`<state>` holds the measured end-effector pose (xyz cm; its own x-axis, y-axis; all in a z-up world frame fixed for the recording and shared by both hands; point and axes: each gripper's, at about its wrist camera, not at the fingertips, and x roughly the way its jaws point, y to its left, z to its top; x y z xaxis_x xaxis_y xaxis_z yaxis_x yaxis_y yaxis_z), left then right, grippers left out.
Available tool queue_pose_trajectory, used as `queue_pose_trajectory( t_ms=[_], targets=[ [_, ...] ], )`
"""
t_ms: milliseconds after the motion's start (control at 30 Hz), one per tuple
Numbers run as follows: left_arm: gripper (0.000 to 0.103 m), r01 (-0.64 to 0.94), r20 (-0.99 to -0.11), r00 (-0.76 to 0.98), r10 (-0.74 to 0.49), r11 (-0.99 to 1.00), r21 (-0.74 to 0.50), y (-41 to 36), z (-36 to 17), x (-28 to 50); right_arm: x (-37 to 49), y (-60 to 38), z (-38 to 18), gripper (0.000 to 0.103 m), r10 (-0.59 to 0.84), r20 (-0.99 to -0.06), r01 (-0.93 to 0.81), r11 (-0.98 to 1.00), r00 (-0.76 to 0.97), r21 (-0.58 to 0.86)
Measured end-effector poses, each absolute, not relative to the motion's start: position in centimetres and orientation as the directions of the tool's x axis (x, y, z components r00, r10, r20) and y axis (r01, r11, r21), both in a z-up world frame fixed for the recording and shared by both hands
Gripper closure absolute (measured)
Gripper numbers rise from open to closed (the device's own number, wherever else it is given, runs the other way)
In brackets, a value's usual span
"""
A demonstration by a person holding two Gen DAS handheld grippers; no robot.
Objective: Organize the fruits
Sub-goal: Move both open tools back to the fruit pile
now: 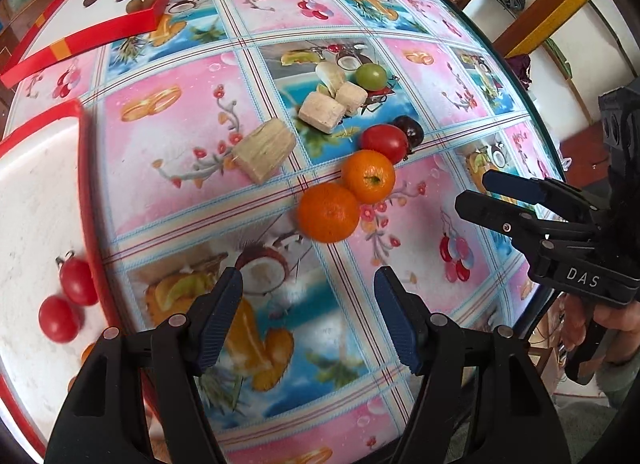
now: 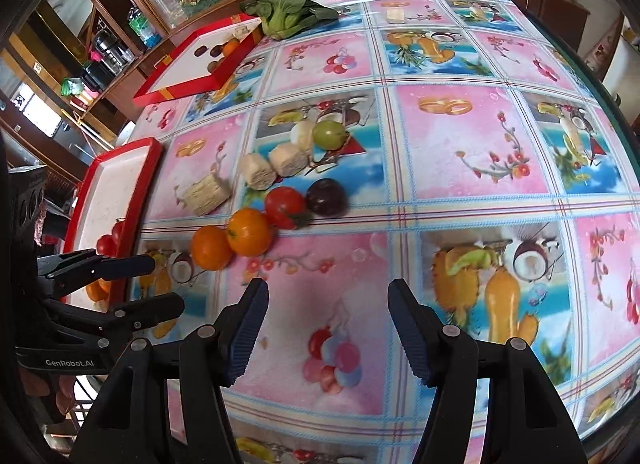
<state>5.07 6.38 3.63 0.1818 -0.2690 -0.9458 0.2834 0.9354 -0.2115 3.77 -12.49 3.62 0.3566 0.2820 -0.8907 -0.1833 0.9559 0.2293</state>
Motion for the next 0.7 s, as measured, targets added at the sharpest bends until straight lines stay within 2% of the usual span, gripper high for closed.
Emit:
queue_pose_trajectory(
  t_ms=[167,233,300,467,533,600,700],
  targets=[
    [0.036,0.289,-0.950,0.196,-0.244,0.940,-0.182,5.5,2.9,6.2,5.2,-12.1,2.7,0.041,0.256,-0.906,-0.220,0.957,0.338,0.188],
    [0.036,0.286,-0.949,0.209,-0.238,0.943,-0.174,5.3,2.9,6.5,5.5,-11.9,2.3,0.046,0.244,-0.910,-0.236,0.957,0.335,0.170],
    [0.036,0.281,-0.949,0.211,-0.234,0.945,-0.170,5.2,2.7,6.8,5.8,-11.7,2.1,0.047,0.240,-0.912,-0.251,0.955,0.333,0.160],
    [0.054,0.294,-0.952,0.198,-0.234,0.941,-0.170,4.6,2.3,7.1,6.9,-11.3,1.2,0.054,0.220,-0.921,-0.280,0.951,0.321,0.130],
    [0.064,0.300,-0.951,0.192,-0.242,0.937,-0.178,4.2,2.2,7.0,7.3,-11.0,1.0,0.056,0.214,-0.923,-0.301,0.947,0.319,0.115],
    [0.068,0.299,-0.950,0.186,-0.249,0.936,-0.187,4.0,2.1,6.9,7.5,-10.6,0.9,0.056,0.208,-0.922,-0.326,0.940,0.327,0.097],
    [0.068,0.288,-0.951,0.183,-0.251,0.938,-0.193,4.0,2.1,6.9,7.8,-9.8,0.9,0.056,0.204,-0.921,-0.362,0.929,0.333,0.075]
  ],
)
